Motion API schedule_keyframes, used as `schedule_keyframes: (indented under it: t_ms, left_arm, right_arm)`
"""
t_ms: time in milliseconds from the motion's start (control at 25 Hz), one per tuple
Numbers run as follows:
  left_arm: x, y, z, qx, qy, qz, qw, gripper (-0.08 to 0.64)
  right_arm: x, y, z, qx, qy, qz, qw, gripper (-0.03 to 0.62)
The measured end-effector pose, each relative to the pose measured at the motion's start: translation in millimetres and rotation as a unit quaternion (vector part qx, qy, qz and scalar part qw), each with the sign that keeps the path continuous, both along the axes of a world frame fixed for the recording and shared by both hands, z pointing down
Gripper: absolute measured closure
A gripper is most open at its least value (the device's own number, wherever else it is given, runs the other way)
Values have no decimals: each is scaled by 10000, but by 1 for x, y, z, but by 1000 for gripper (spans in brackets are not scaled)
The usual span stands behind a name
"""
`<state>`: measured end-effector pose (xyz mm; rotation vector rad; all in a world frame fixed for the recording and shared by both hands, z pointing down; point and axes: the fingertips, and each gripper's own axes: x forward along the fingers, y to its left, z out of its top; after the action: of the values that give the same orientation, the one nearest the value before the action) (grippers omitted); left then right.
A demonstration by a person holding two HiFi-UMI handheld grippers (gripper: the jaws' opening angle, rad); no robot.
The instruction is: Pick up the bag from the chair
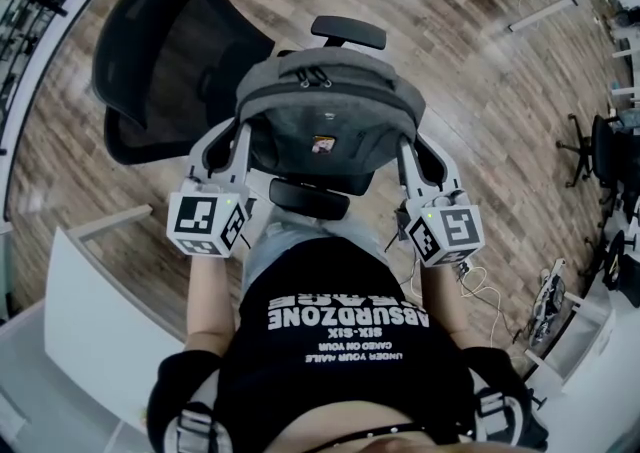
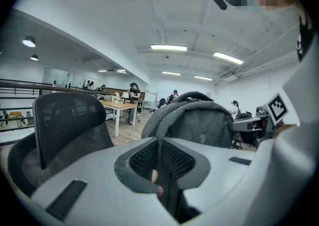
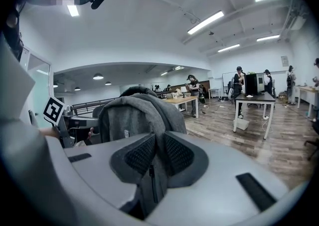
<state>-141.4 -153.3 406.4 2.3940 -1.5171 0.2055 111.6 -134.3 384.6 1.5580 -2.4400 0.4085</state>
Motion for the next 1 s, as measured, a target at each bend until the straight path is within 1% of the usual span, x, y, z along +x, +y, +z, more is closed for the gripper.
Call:
schedule_keyframes:
  t_ms: [200, 360, 560, 1000]
  left_arm:
    - [-2, 0, -15, 130, 183, -9, 9997, 512]
    - [-2, 1, -26, 230, 288, -21, 9993, 512]
    - [-1, 5, -35, 359, 314, 3, 9989, 512]
    - [2, 12, -46, 450, 426, 61, 9981, 513]
  right_arm:
    - [-1, 2, -14, 61, -201, 0, 9998, 526]
    - [-1, 4, -23, 125, -263, -26, 9996, 528]
    - [-2, 8, -30, 176, -313, -61, 9993, 529]
    - [2, 14, -41, 267, -384, -35, 9989, 529]
